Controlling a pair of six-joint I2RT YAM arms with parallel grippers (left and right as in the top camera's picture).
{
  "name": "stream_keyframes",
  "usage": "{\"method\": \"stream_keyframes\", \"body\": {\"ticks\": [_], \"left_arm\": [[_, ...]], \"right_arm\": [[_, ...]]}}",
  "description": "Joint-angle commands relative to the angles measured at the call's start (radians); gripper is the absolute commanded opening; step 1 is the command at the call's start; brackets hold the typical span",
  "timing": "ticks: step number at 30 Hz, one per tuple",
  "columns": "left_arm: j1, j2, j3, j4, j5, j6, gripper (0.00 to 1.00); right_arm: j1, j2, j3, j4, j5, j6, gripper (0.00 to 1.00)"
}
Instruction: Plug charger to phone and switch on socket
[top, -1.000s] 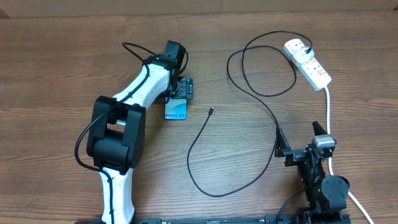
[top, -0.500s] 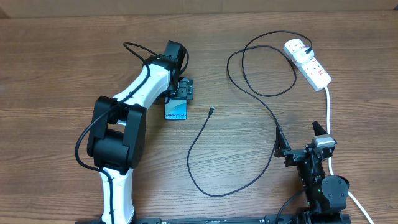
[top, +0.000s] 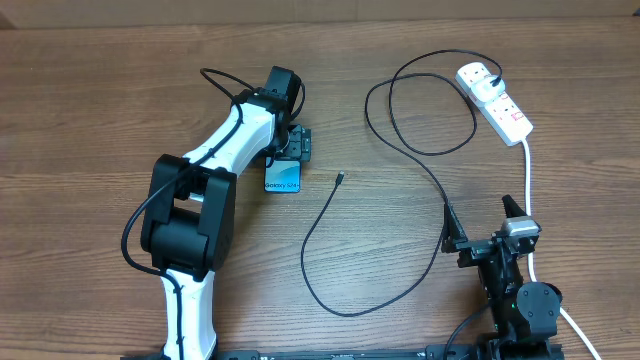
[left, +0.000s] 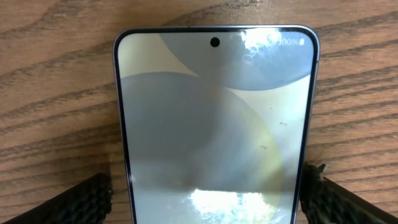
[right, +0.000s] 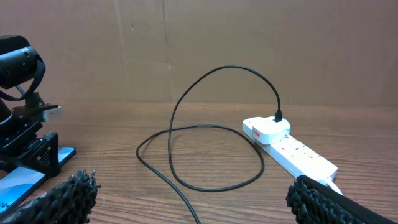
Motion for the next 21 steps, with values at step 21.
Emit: {"method": "stream_keyframes", "body": {"ticks": [21], "left_arm": [[-0.013, 0.022, -0.009, -0.013, 0.025, -0.026, 0.86]], "right_arm": [[0.005, -0.011, -0.010, 0.007, 0.006, 0.004, 1.00]]}}
